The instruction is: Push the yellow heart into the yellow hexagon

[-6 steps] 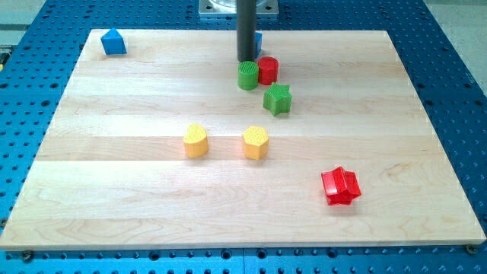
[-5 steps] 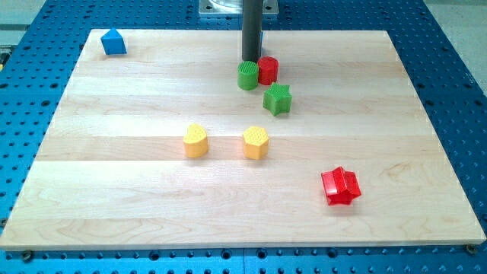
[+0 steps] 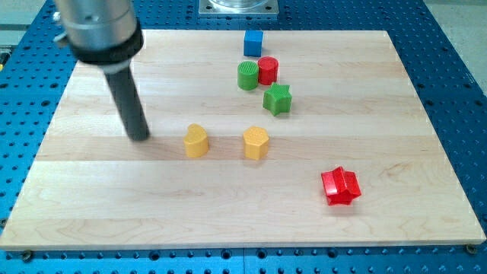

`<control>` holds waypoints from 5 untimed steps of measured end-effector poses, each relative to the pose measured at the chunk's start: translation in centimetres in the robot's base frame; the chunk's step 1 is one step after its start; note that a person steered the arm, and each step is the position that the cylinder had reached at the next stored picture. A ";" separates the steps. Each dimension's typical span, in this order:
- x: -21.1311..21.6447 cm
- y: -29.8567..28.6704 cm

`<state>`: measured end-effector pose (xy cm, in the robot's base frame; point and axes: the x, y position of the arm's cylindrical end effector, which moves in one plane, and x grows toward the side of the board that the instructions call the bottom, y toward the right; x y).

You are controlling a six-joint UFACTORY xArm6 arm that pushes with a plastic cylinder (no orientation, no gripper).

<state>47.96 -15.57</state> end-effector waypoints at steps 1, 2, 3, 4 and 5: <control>3.6 1.6; 2.9 3.4; -0.2 6.4; -2.1 12.7; -0.9 10.3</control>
